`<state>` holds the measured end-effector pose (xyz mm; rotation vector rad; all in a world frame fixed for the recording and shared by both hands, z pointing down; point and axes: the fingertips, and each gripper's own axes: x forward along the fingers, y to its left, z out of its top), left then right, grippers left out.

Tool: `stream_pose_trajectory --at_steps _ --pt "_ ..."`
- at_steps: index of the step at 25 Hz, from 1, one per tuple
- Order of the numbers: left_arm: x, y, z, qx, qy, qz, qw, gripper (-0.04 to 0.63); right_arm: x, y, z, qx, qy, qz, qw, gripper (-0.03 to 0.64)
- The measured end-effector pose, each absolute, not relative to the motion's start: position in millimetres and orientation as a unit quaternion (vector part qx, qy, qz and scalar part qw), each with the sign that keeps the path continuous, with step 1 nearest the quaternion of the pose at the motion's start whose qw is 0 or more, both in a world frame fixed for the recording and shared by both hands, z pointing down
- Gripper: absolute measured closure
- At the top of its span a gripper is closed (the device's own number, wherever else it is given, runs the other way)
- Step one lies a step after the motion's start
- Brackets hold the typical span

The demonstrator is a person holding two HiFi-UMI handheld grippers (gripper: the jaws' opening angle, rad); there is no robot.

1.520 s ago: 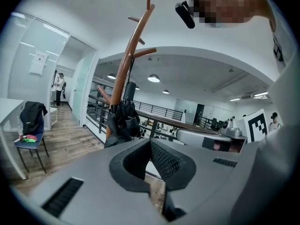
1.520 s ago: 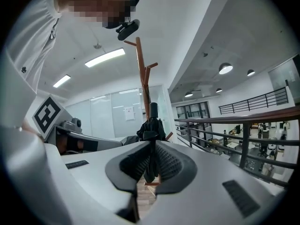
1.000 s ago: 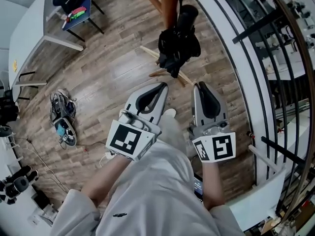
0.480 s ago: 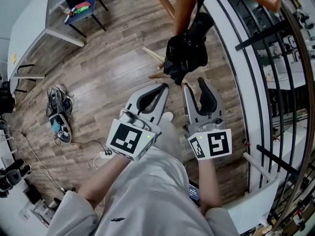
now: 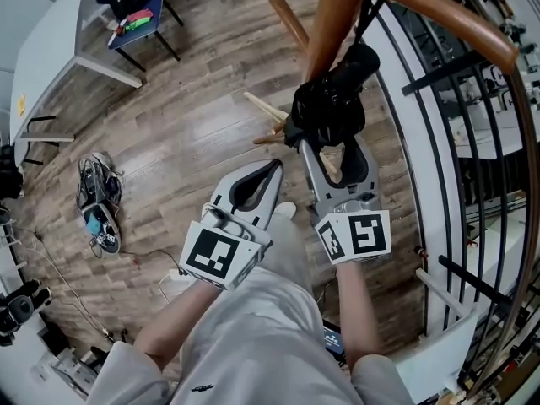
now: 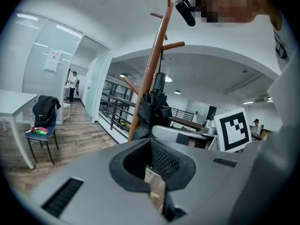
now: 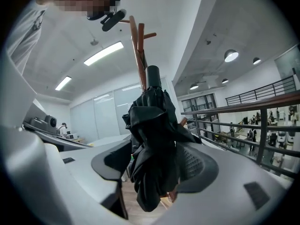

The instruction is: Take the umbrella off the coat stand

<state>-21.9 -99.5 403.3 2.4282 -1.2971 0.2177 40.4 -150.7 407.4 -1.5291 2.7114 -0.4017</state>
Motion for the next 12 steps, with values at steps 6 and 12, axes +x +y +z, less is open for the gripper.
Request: stream_pose_trajectory --at_steps 6,12 --pt "-38 -105 412 0.858 -0.466 0.091 0.195 0.575 32 -177 411 -0.491 0.862 -0.122 -0.002 0.316" --pt "-49 -103 423 0.847 -0.477 0.109 0.209 0.575 25 -188 419 -0.479 0.869 -0.121 -0.004 0.314"
